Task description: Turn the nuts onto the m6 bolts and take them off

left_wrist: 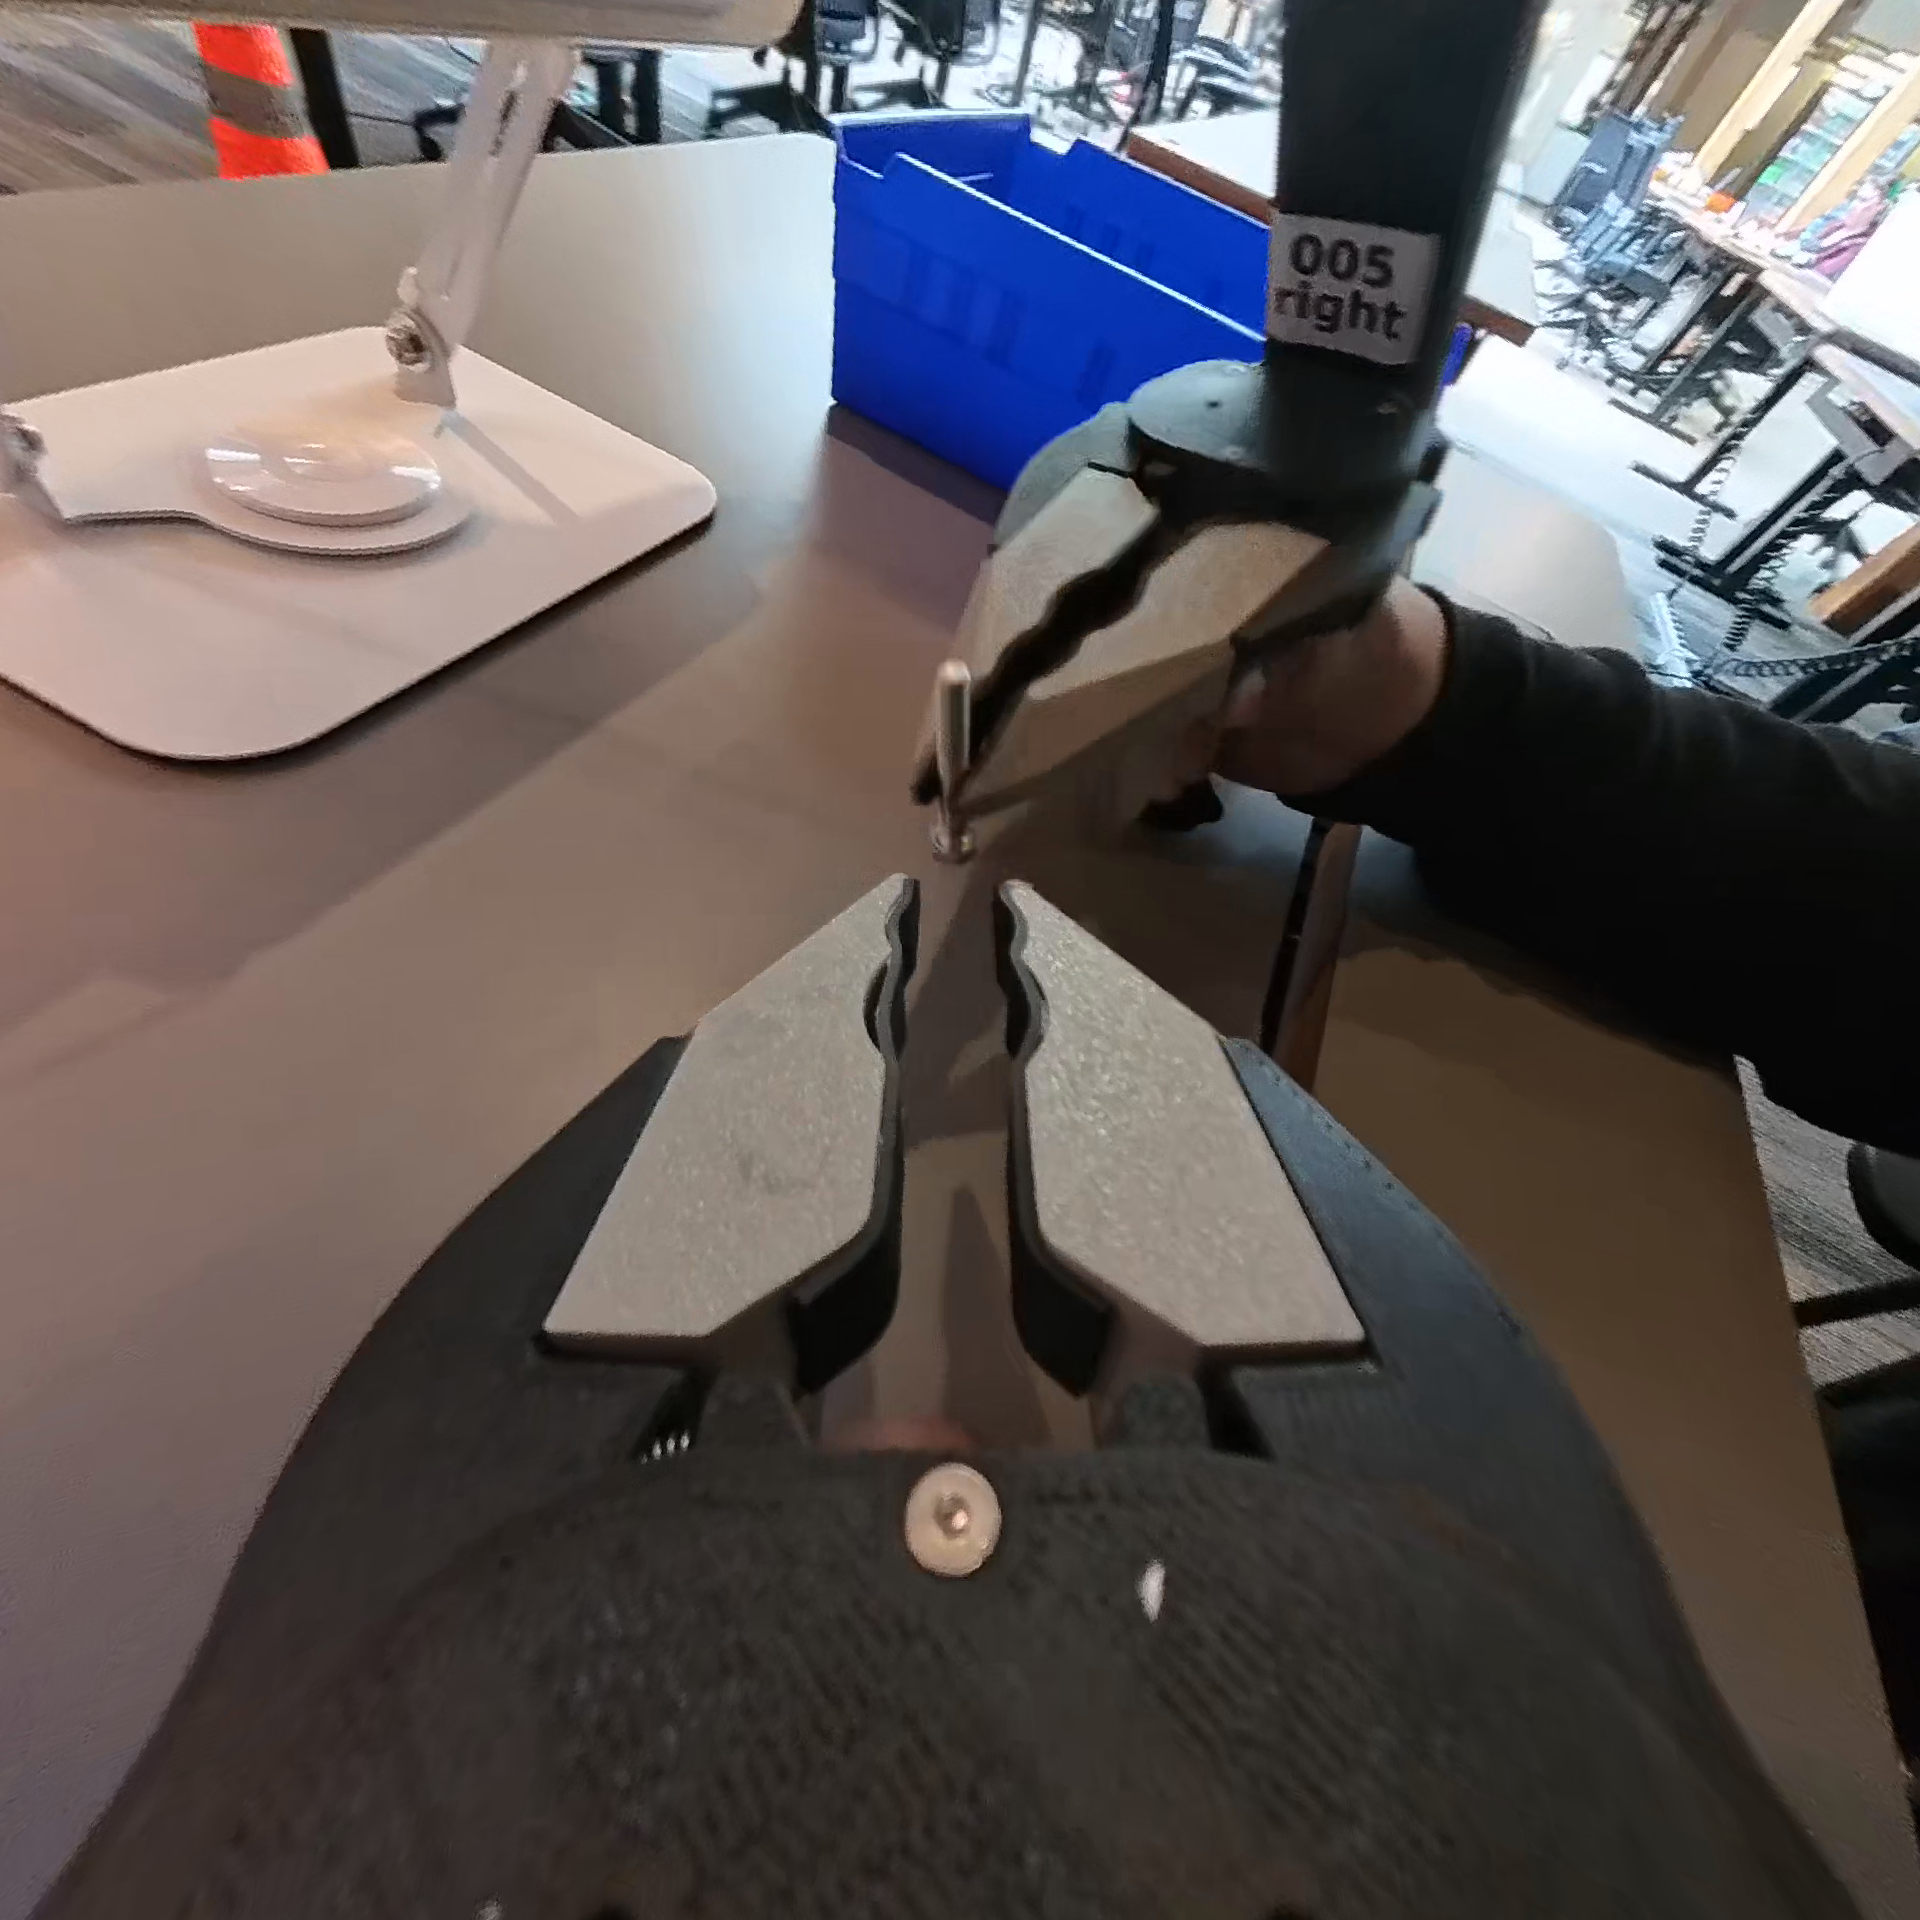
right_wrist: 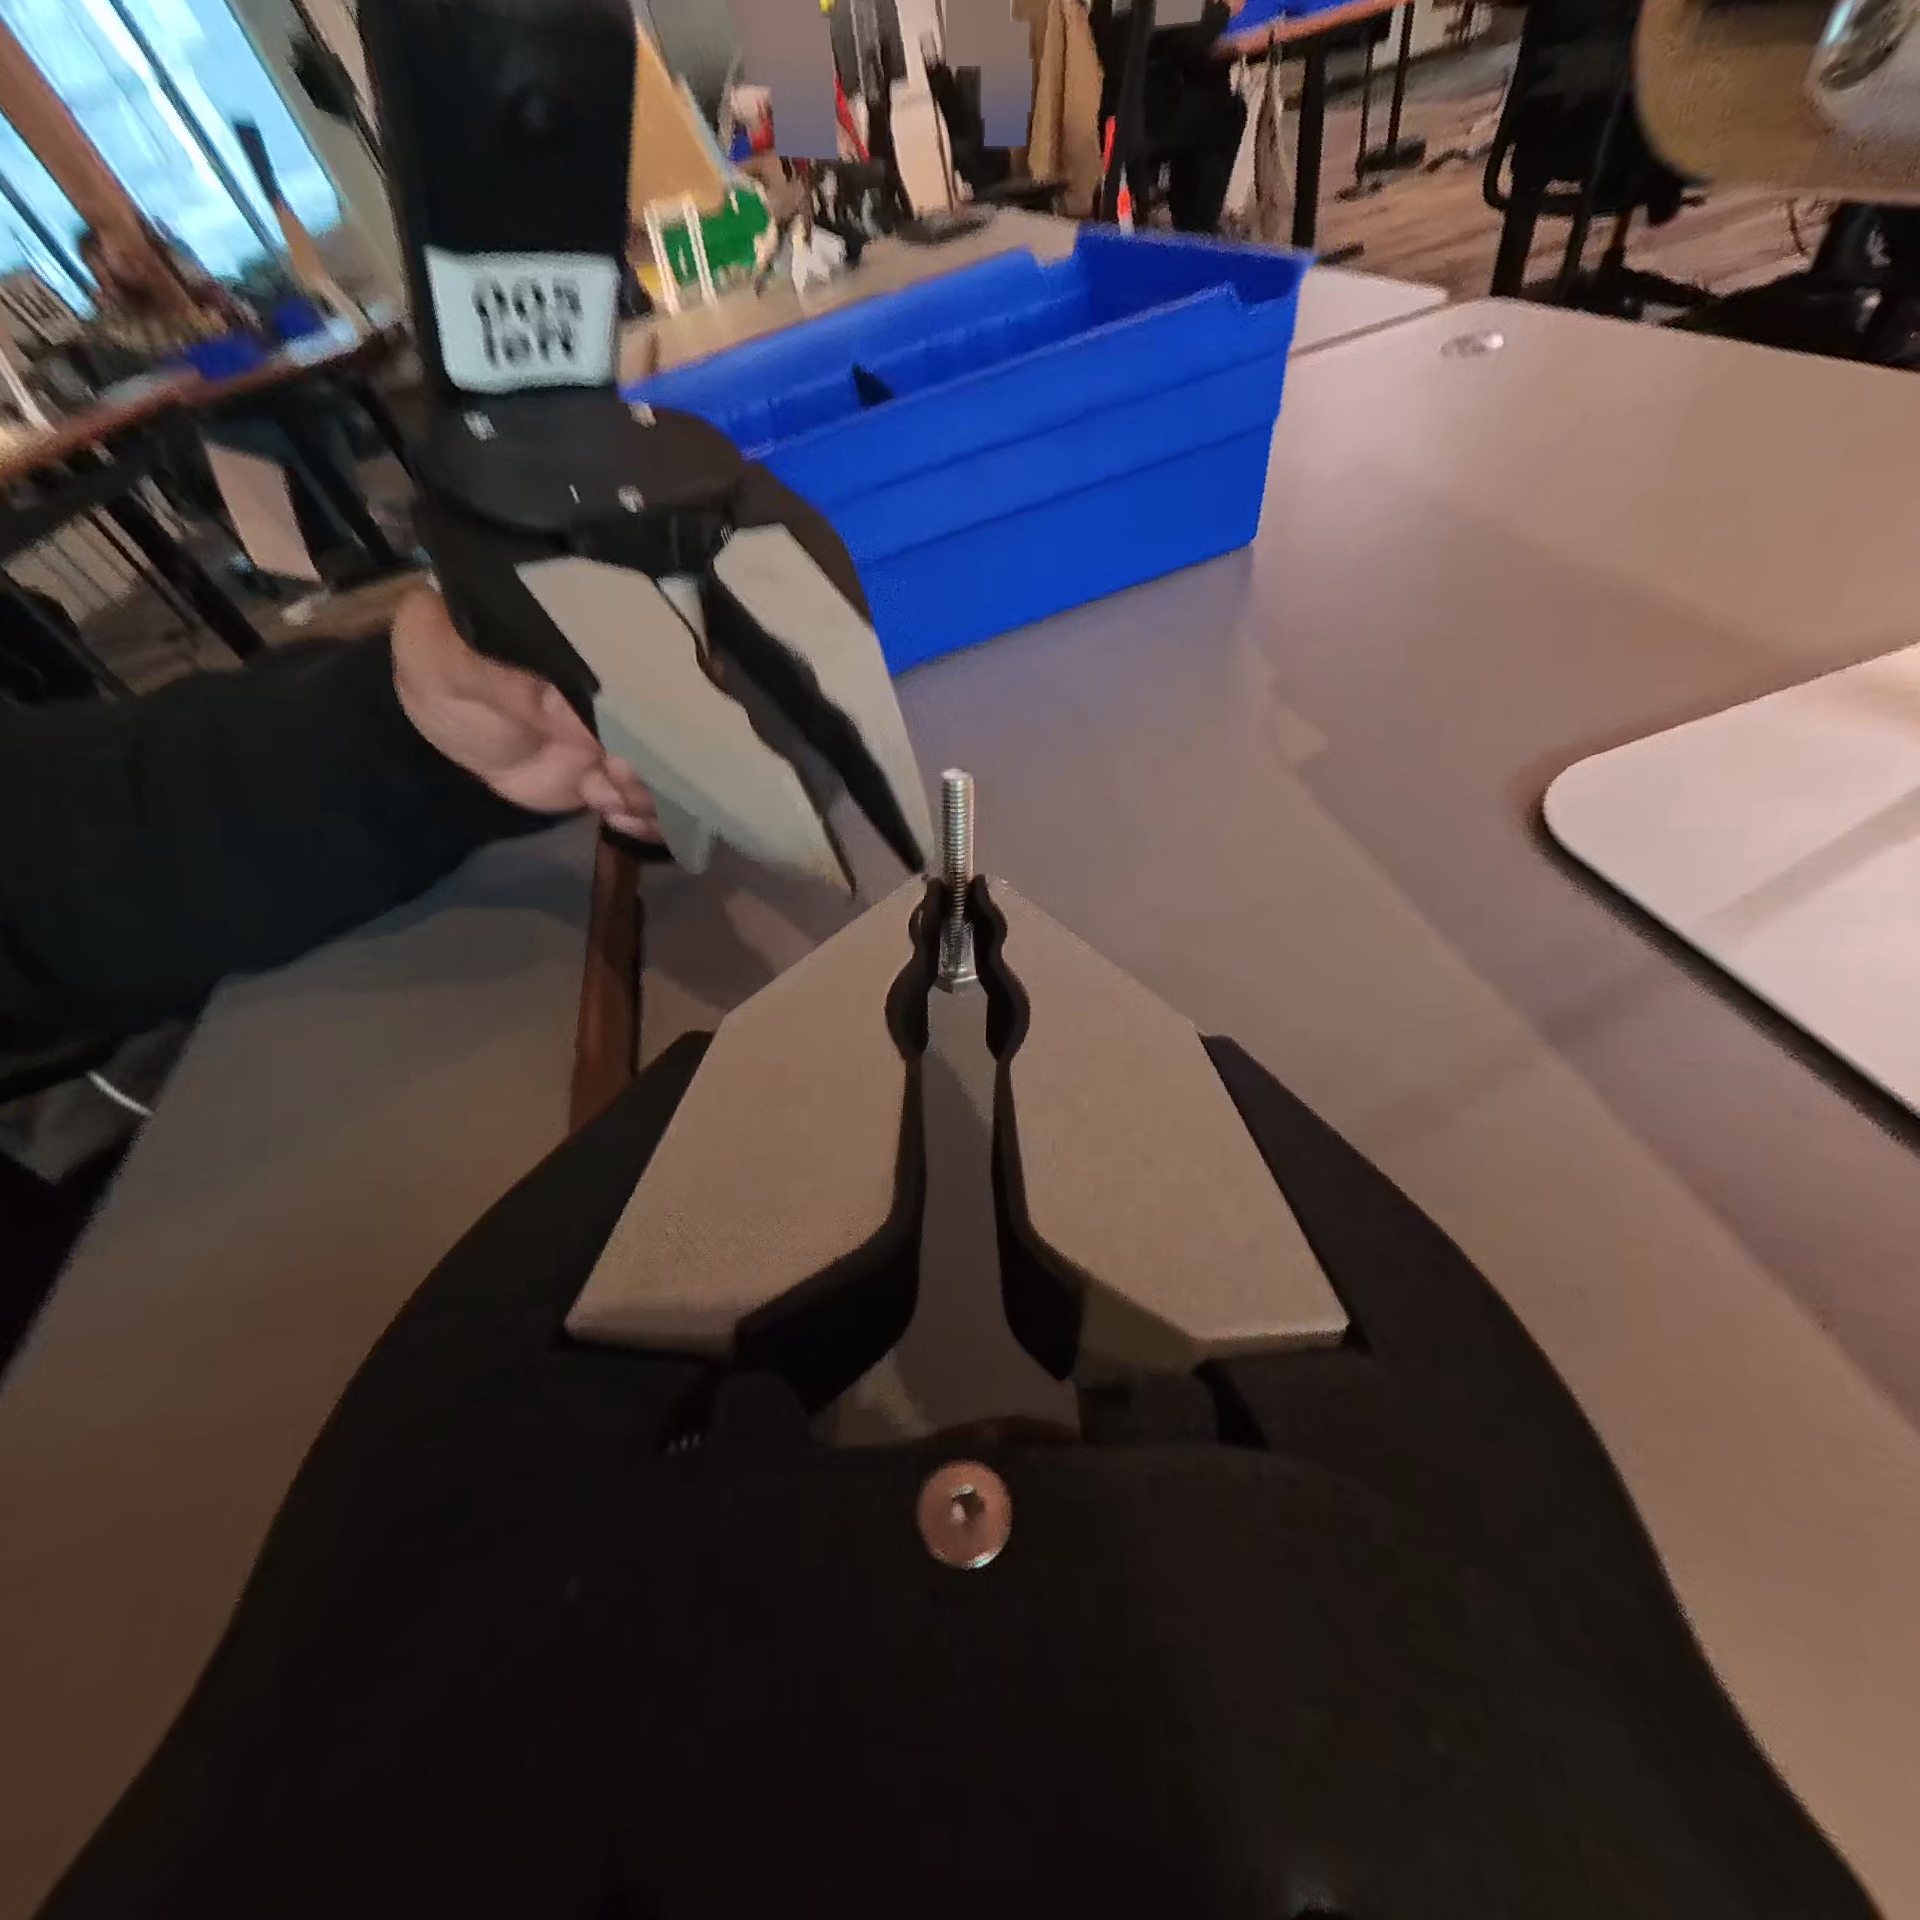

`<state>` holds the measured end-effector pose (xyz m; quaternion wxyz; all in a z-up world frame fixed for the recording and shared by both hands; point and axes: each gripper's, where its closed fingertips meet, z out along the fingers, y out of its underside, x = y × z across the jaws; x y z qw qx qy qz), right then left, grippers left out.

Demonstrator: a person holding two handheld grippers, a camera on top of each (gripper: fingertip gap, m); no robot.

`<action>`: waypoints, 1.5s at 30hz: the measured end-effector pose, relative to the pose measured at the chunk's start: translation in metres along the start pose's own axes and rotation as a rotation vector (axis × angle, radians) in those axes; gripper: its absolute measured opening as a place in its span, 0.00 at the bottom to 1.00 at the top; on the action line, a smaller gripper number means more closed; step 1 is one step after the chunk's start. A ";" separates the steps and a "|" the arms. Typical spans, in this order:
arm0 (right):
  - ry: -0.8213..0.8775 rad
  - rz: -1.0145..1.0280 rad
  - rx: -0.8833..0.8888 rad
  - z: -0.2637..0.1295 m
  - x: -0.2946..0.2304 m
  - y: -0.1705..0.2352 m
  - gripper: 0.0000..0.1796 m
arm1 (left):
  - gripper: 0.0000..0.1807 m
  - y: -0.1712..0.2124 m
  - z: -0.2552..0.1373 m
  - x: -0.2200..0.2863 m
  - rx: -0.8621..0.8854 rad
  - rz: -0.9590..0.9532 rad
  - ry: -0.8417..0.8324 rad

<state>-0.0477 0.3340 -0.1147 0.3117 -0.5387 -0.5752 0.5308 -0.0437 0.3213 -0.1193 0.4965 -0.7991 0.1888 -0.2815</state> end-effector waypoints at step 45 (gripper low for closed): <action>-0.149 0.071 0.108 -0.005 -0.026 -0.024 0.01 | 0.04 -0.005 0.004 0.017 0.030 0.017 0.082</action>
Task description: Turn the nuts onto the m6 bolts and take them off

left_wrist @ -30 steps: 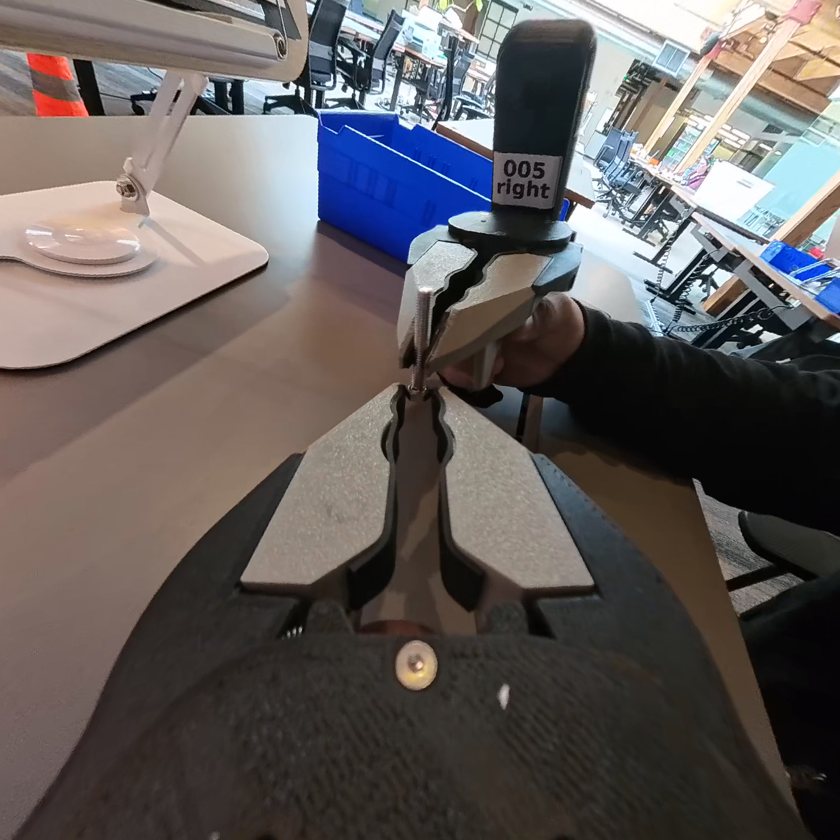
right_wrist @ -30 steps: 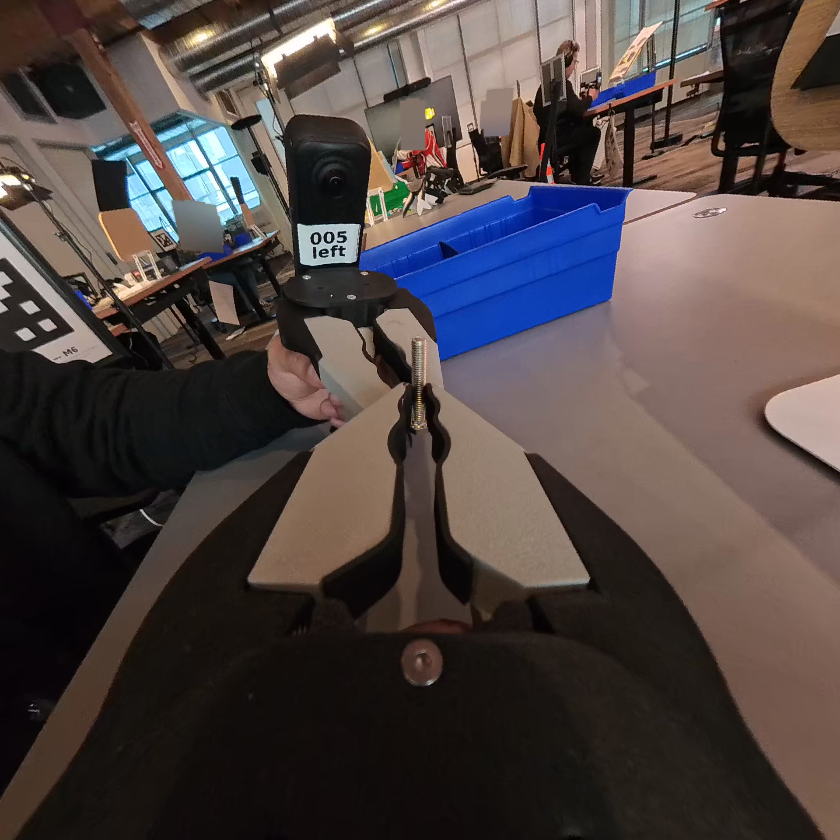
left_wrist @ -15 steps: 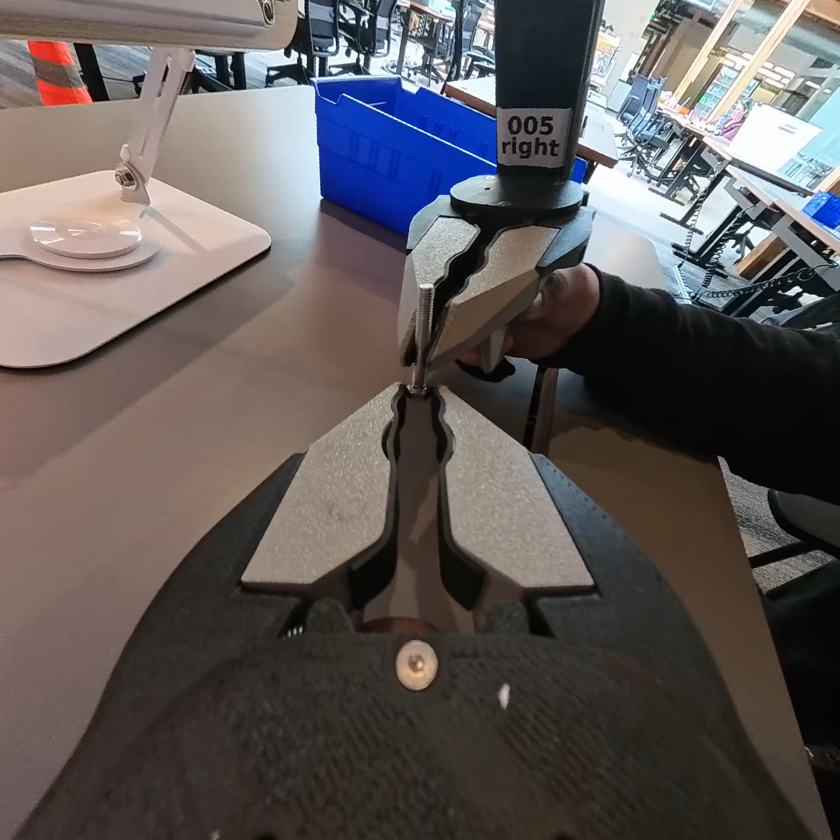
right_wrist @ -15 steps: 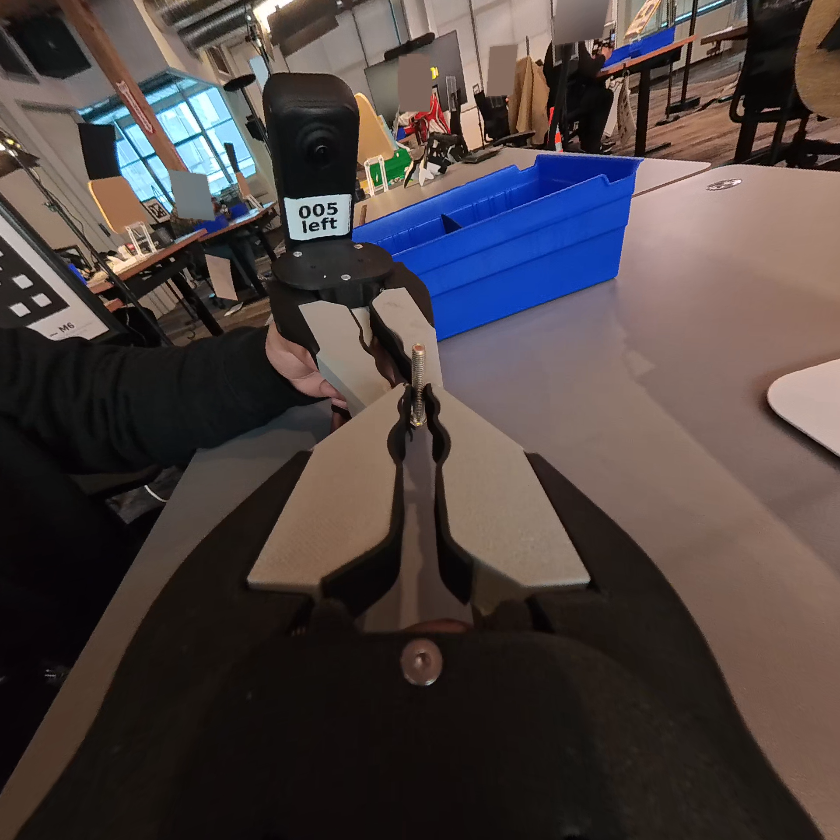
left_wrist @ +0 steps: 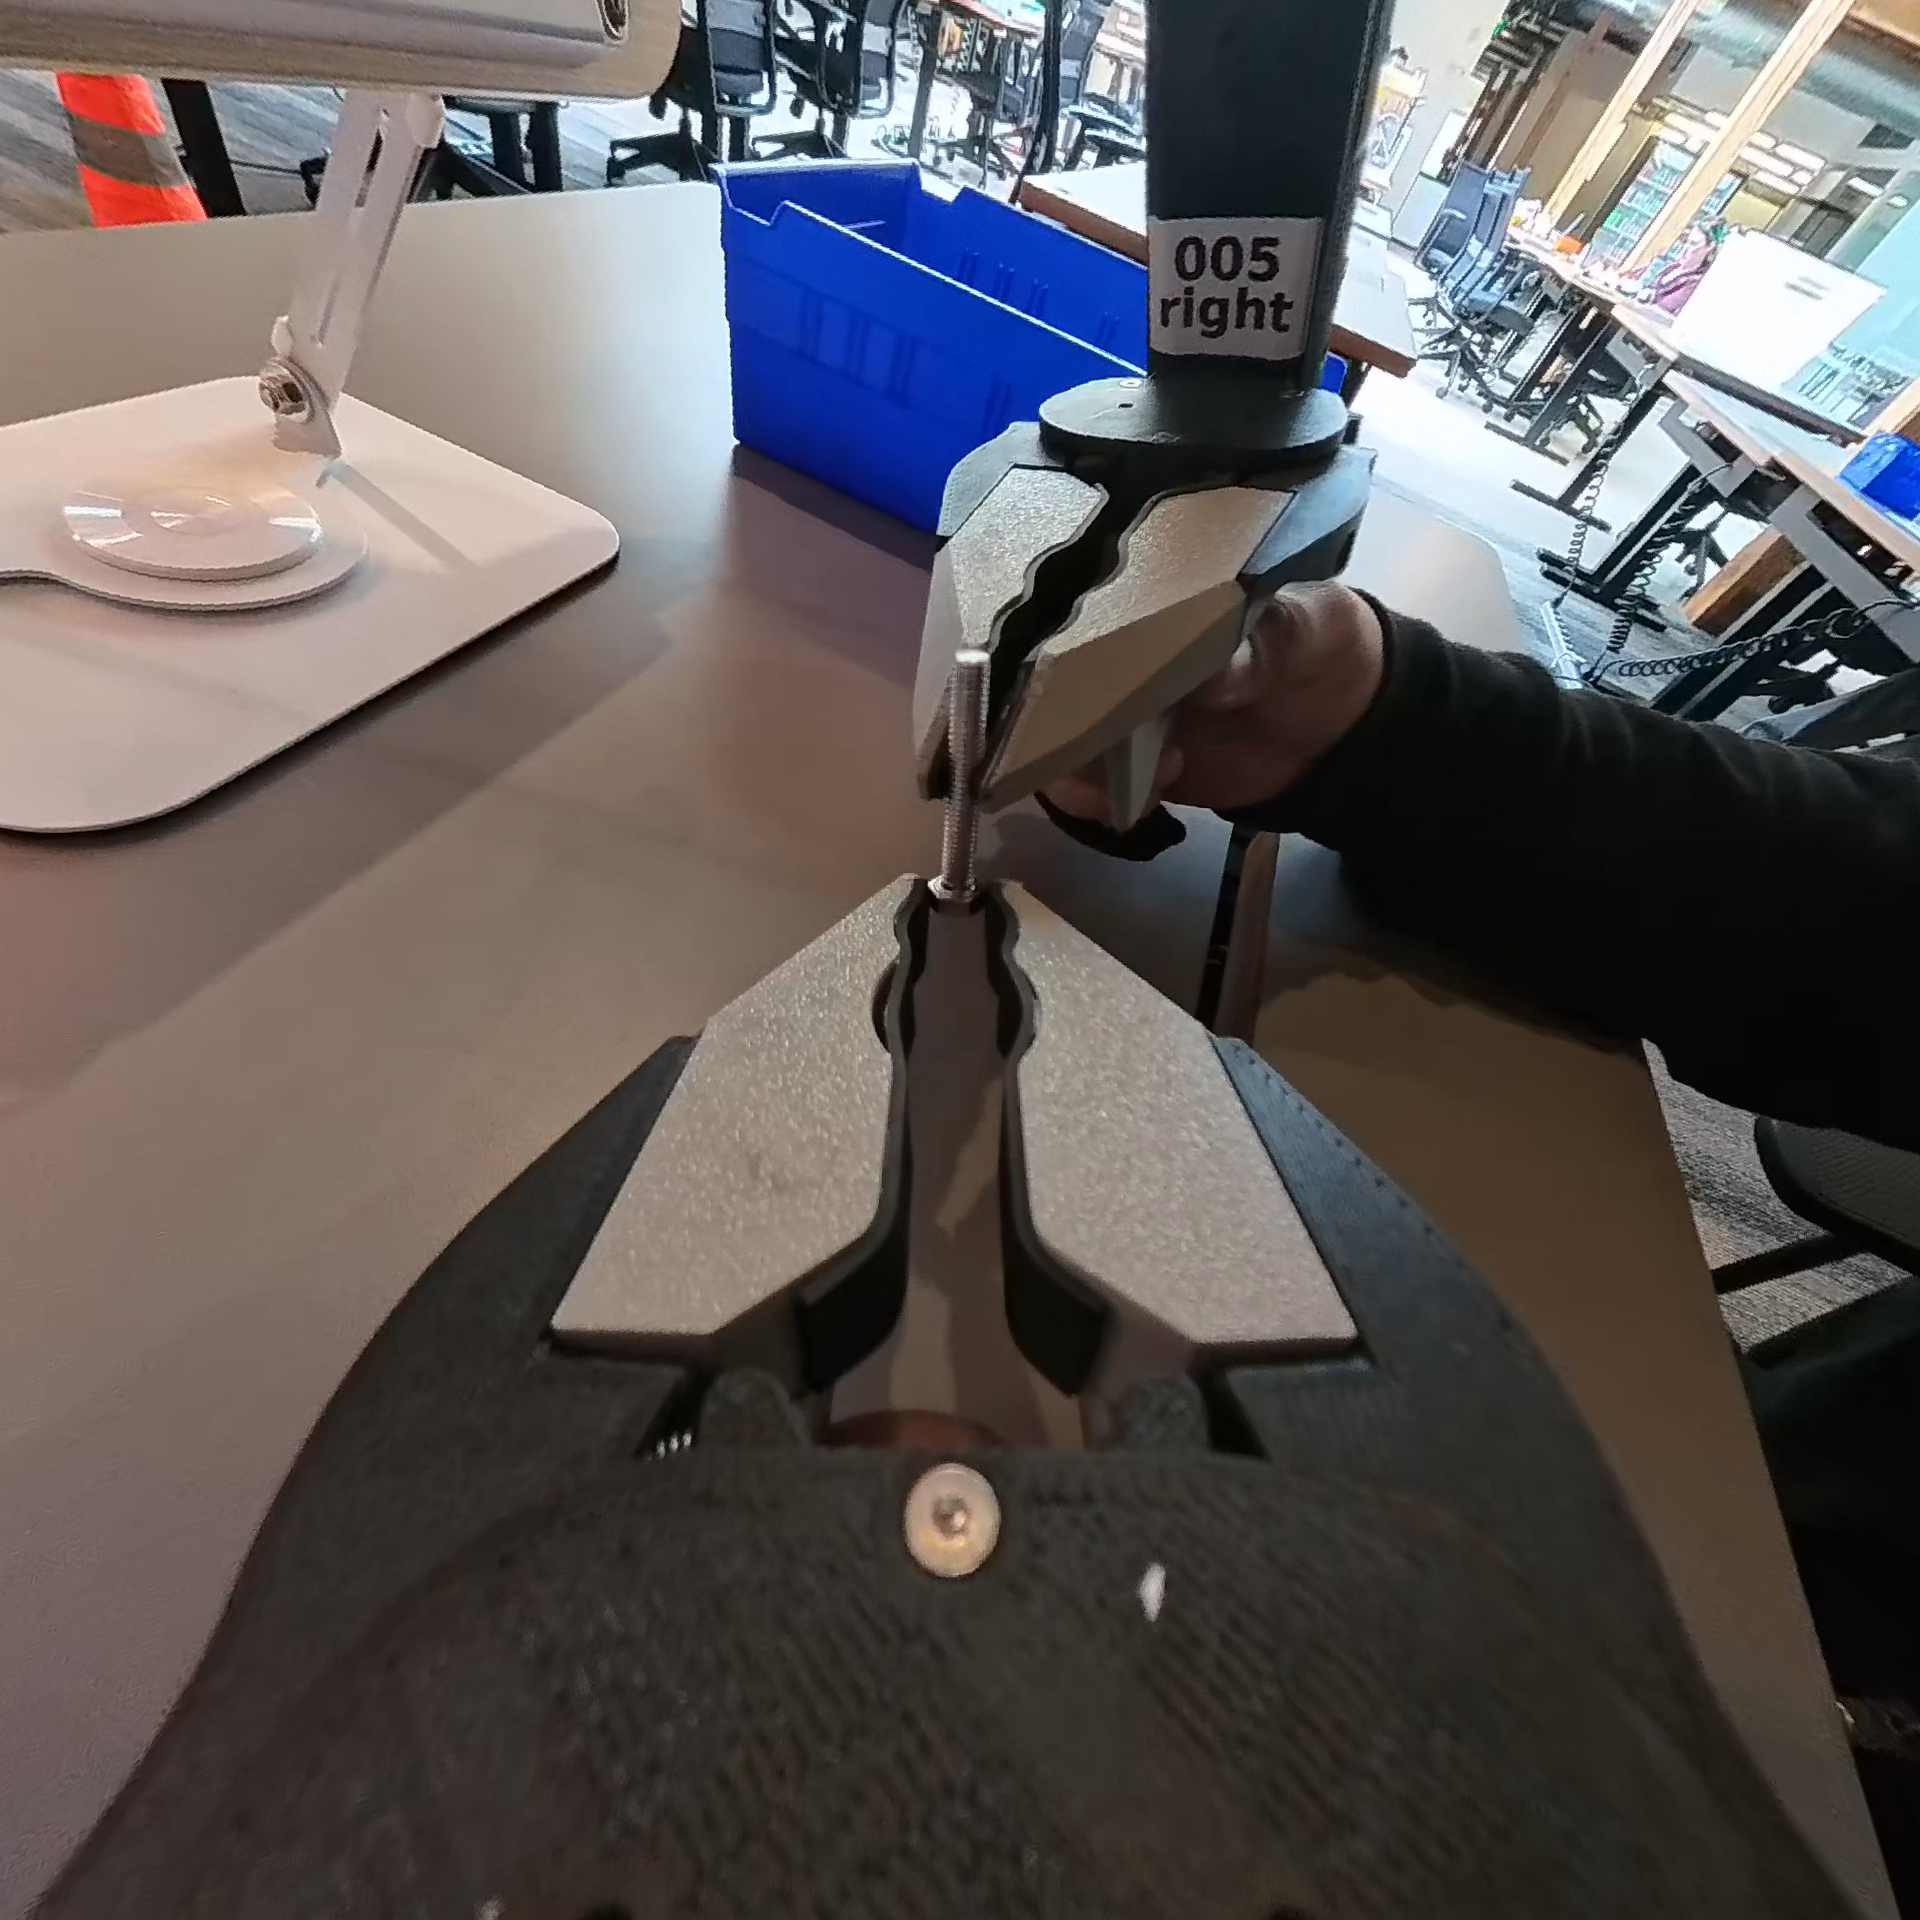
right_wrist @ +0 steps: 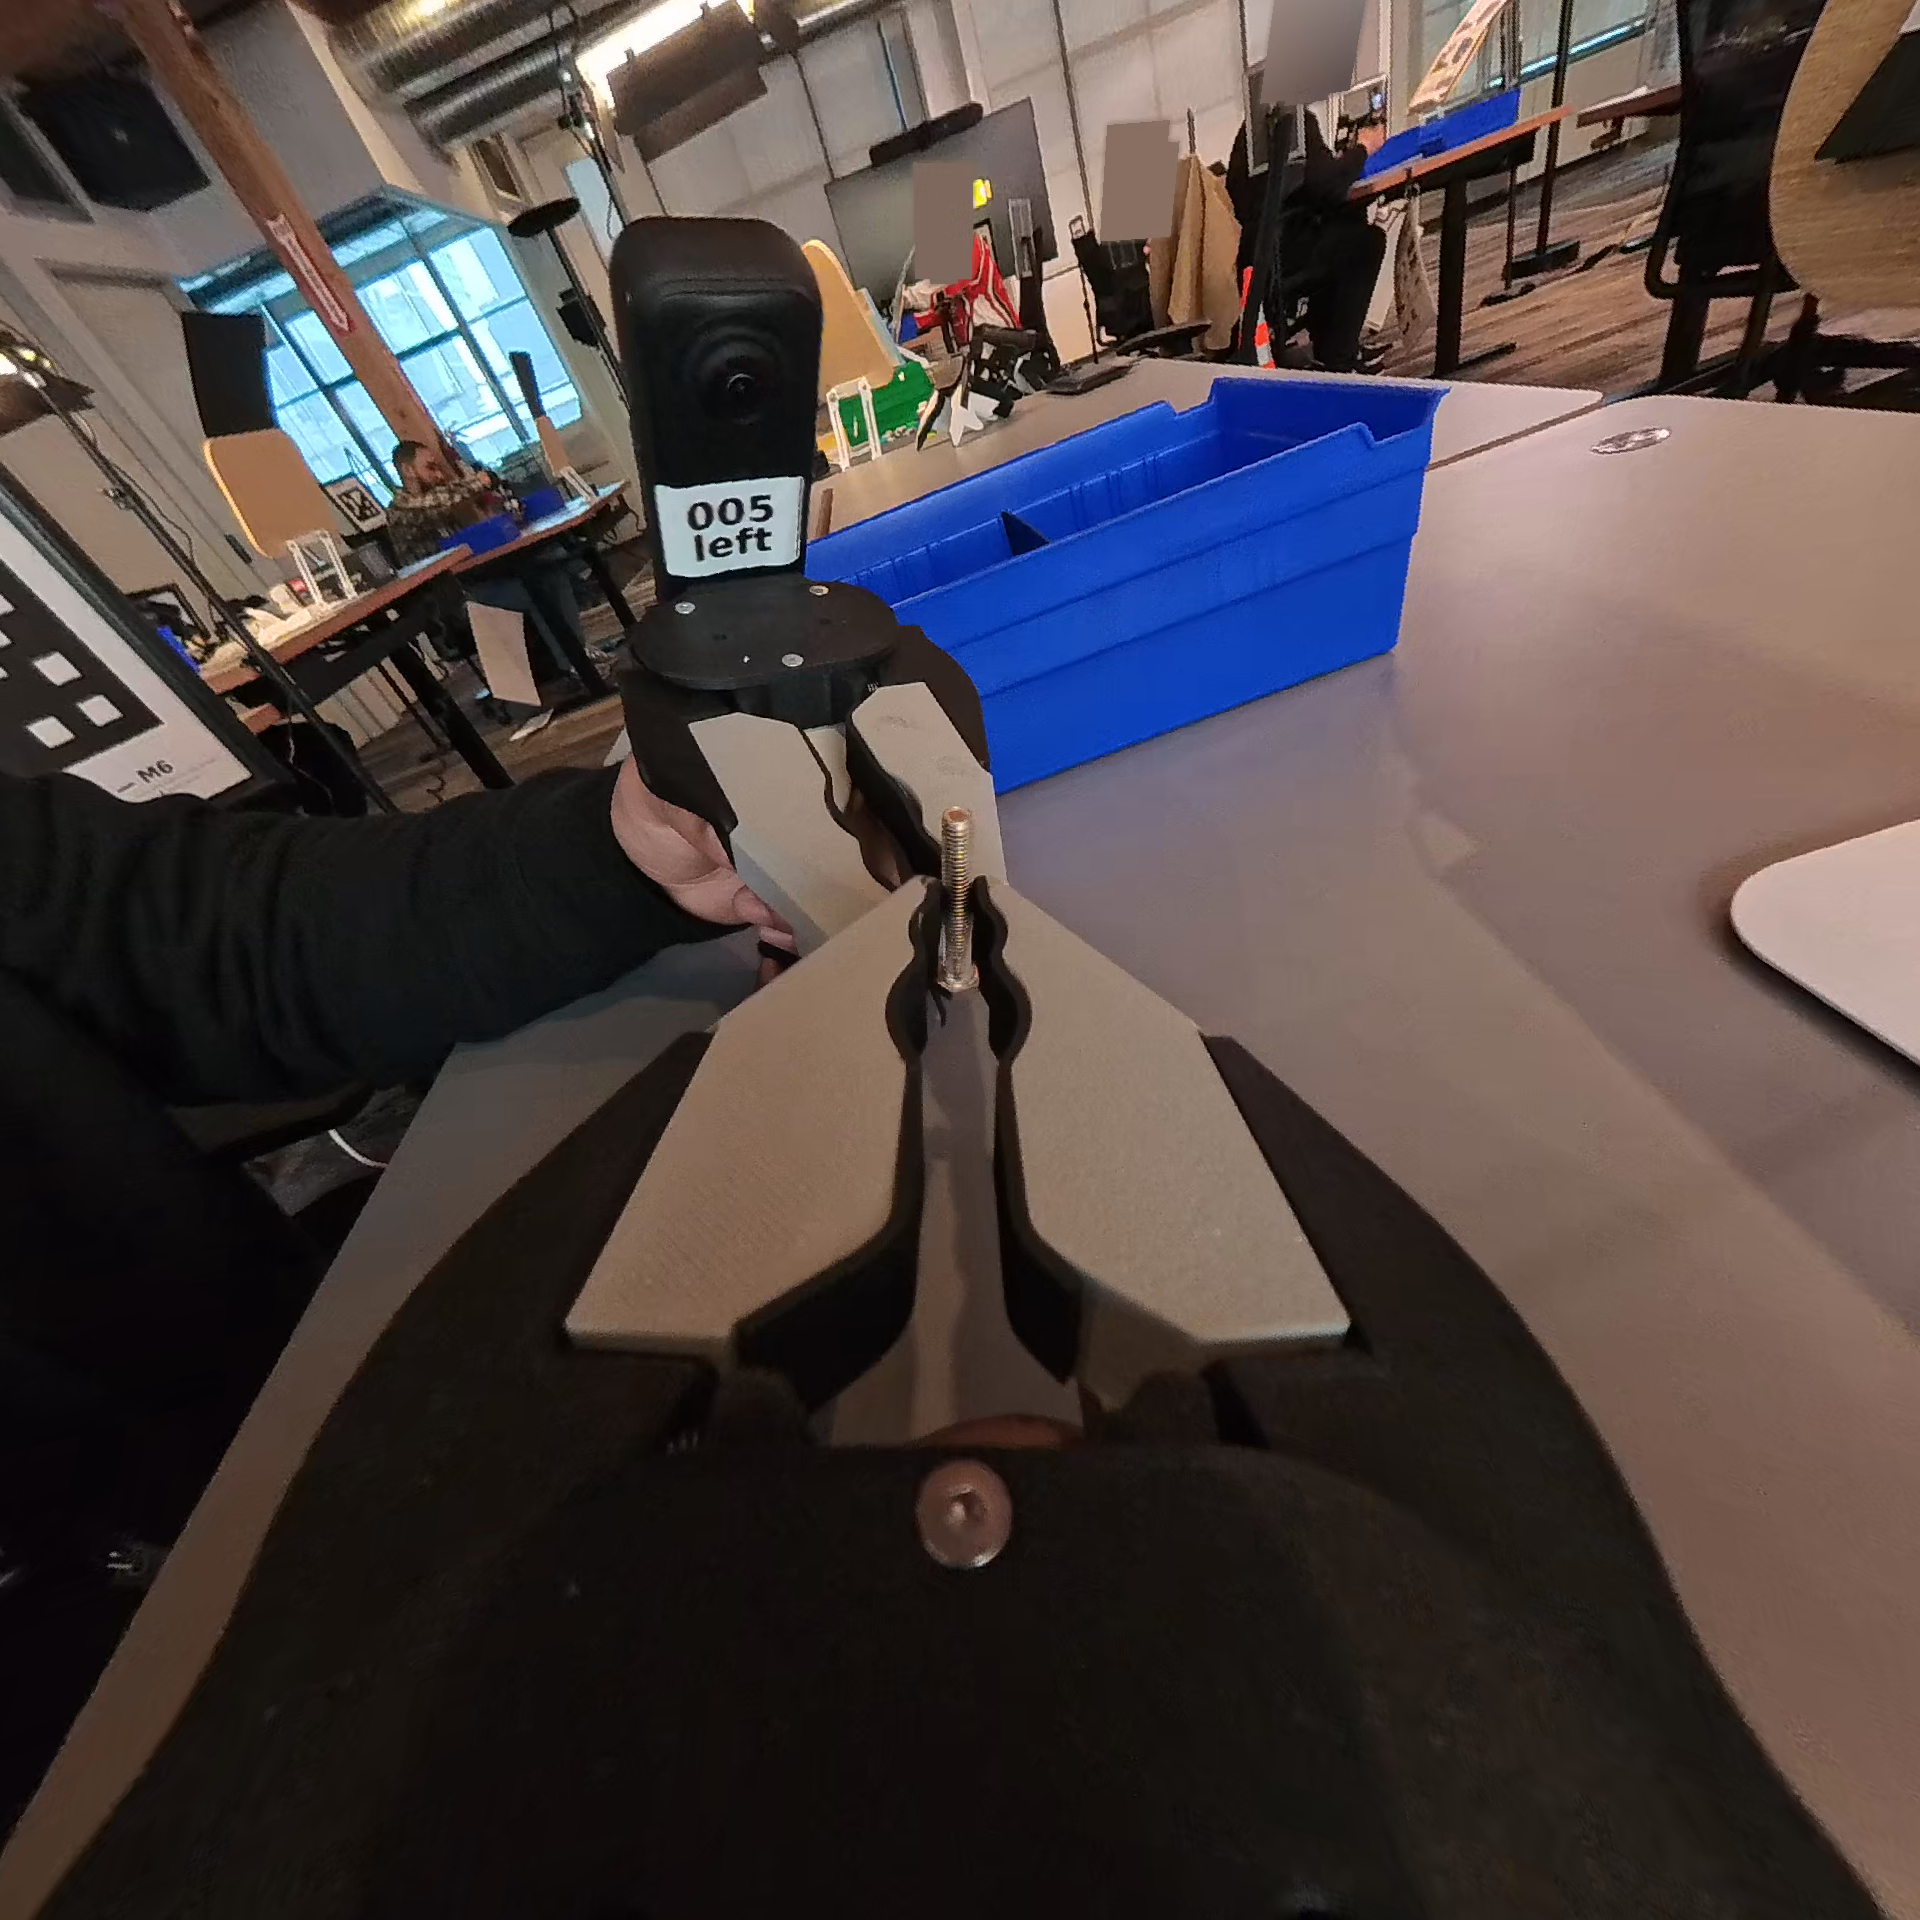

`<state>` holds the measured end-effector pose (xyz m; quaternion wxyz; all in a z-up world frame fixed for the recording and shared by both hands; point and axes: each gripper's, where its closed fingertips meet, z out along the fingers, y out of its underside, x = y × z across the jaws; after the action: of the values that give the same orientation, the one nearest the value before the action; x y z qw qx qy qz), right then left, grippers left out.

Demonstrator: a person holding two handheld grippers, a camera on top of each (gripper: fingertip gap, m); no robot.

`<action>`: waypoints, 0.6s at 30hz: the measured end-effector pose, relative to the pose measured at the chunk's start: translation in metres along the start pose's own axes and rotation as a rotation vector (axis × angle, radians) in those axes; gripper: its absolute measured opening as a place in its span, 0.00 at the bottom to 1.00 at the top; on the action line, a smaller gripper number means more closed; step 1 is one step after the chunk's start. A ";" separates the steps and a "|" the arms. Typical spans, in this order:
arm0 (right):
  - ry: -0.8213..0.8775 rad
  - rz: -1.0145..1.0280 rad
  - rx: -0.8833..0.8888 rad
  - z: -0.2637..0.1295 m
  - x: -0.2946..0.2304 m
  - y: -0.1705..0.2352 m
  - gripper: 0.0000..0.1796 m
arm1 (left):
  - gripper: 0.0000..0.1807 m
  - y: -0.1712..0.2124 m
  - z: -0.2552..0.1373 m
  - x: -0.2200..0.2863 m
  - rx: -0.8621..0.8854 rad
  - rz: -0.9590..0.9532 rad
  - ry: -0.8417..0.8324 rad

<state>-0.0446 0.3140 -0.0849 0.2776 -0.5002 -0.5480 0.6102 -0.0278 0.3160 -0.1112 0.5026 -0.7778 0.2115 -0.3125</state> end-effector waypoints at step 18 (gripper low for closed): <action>0.097 -0.047 -0.046 -0.005 0.013 0.004 0.01 | 0.21 0.022 0.003 -0.031 -0.104 -0.019 -0.148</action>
<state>-0.0433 0.3269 -0.0921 0.3068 -0.5224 -0.5594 0.5658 -0.0487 0.3289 -0.1408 0.4729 -0.8257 0.1824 -0.2476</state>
